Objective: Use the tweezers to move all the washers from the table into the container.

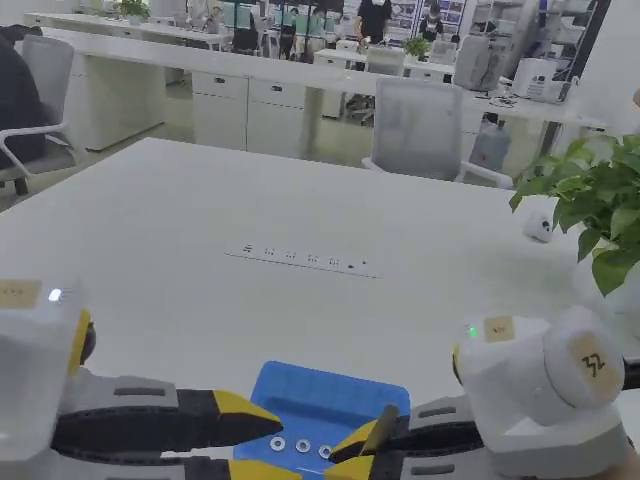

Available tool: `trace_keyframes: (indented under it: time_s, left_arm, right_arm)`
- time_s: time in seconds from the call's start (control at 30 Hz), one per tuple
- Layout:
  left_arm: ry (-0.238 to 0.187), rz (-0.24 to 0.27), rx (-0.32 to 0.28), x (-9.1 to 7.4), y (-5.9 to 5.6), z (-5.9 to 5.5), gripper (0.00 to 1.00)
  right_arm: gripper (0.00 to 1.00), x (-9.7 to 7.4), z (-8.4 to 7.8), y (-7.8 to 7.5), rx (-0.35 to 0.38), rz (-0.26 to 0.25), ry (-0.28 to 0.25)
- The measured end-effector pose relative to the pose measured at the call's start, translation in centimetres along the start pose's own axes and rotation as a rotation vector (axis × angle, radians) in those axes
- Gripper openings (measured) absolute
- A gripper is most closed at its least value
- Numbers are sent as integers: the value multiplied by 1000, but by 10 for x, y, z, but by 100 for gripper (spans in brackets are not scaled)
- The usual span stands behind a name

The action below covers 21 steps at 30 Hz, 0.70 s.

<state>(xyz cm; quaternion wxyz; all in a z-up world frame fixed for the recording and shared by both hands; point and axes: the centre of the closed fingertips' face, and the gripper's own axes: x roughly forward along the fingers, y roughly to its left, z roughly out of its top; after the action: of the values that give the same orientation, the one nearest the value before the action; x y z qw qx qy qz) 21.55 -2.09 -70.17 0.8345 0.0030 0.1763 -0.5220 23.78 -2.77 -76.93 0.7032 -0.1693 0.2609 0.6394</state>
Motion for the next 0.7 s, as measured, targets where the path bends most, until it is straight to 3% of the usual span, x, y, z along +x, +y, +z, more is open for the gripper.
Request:
trace_keyframes:
  time_s: [0.27, 0.43, 0.53, 0.7]
  left_arm:
    - [27, -91, 4, 25, -12, -2, 16]
    - [74, -159, 25, 39, -25, -11, 12]
    - [126, -215, 53, 46, -37, -21, 10]
    - [207, -255, 107, 54, -49, -38, 7]
  right_arm:
    - [4, 0, -21, 21, -63, 31, 75]
    - [4, 1, -42, 35, -159, 55, 170]
    - [4, 5, -56, 44, -246, 79, 243]
    - [4, 12, -66, 52, -251, 89, 270]
